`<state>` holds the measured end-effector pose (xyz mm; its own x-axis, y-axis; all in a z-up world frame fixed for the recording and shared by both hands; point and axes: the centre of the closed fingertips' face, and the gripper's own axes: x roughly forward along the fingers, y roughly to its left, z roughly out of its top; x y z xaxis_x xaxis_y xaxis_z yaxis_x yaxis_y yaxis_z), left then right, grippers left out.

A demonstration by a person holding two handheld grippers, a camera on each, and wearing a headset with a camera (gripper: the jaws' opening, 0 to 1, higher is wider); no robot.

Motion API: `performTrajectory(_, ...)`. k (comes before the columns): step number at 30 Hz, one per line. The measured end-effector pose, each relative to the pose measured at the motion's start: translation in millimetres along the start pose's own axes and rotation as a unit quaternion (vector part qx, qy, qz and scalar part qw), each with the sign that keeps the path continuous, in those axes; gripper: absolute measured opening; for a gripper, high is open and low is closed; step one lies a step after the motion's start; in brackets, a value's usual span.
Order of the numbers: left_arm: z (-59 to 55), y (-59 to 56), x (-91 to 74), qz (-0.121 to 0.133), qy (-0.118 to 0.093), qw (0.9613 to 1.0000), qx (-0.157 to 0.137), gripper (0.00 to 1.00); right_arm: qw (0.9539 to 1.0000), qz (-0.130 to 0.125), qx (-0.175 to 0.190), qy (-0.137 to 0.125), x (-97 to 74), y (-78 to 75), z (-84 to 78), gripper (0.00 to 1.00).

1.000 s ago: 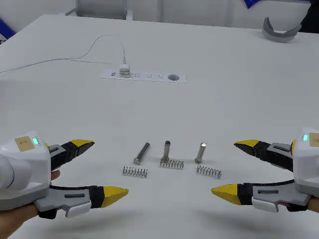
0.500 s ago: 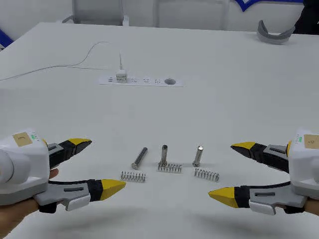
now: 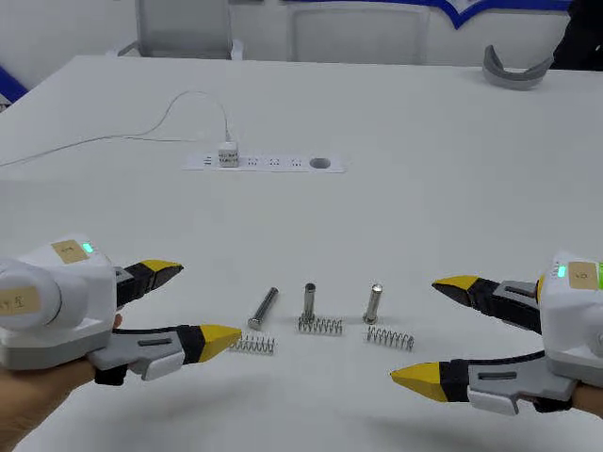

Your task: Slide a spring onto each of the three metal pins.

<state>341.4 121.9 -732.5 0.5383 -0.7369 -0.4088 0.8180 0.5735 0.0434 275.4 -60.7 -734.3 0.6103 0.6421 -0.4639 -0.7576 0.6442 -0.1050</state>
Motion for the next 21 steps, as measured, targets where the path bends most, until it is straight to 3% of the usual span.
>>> performTrajectory(11,4.4,1.9,28.8,0.0,0.038,0.9992,0.013,0.56,1.0,0.0,0.0,0.004,0.1,1.2,-1.8,0.73)
performTrajectory(21,-0.7,4.6,57.9,0.0,0.083,0.9965,0.008,0.48,1.0,0.0,-0.001,0.007,-0.1,1.8,-2.3,0.73)
